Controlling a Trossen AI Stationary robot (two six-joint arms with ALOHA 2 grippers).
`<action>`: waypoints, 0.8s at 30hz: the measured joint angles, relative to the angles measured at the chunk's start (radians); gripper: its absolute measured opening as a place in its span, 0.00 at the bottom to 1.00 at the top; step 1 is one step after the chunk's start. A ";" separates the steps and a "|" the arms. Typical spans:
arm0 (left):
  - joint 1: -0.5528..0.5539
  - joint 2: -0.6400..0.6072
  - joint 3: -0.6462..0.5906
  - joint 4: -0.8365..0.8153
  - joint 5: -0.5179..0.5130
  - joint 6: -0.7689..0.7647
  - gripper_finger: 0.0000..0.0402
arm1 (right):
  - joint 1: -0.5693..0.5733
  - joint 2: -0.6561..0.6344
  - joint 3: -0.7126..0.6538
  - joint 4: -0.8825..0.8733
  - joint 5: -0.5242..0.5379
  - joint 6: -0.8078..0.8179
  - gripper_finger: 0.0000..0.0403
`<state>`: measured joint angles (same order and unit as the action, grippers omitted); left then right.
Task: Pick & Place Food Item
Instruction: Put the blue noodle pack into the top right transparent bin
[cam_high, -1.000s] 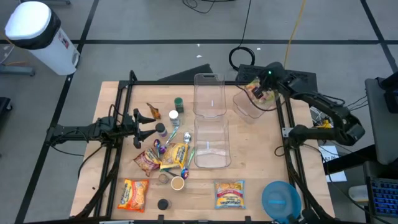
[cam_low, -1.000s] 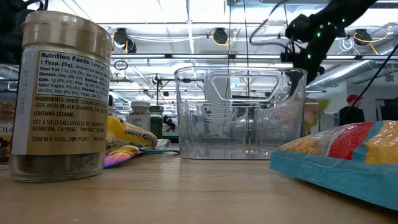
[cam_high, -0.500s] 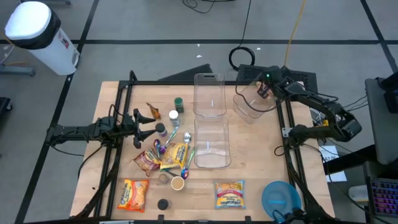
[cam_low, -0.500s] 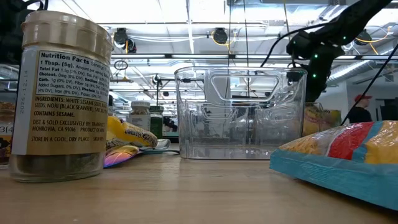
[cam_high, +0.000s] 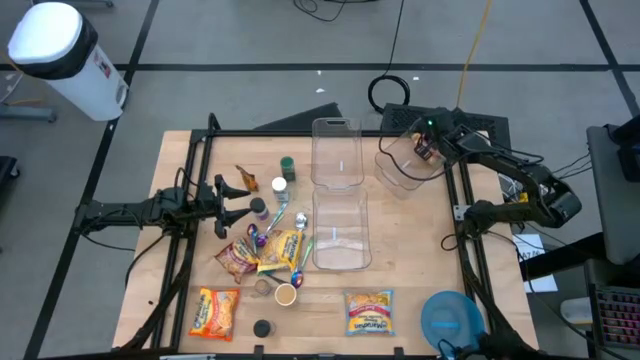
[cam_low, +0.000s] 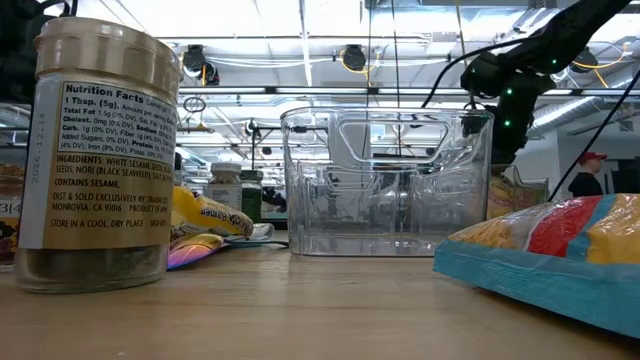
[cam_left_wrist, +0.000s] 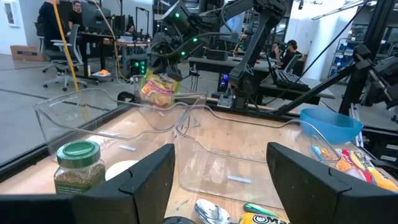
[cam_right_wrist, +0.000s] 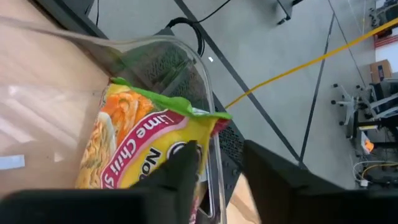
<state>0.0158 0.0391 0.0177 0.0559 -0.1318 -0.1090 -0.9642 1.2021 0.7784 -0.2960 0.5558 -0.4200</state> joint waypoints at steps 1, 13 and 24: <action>0.000 0.000 0.000 0.000 0.000 0.000 0.65 | 0.006 -0.006 0.000 0.001 0.008 0.001 0.41; 0.000 0.000 0.000 0.000 0.000 0.000 0.65 | 0.241 -0.171 -0.001 0.150 0.259 -0.181 0.69; 0.000 0.000 0.000 0.000 0.000 0.000 0.65 | 0.503 -0.283 -0.001 0.300 -0.177 0.136 0.70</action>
<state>0.0156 0.0390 0.0175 0.0559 -0.1318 -0.1092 -0.4607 0.9193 0.7776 0.0038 0.3791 -0.2837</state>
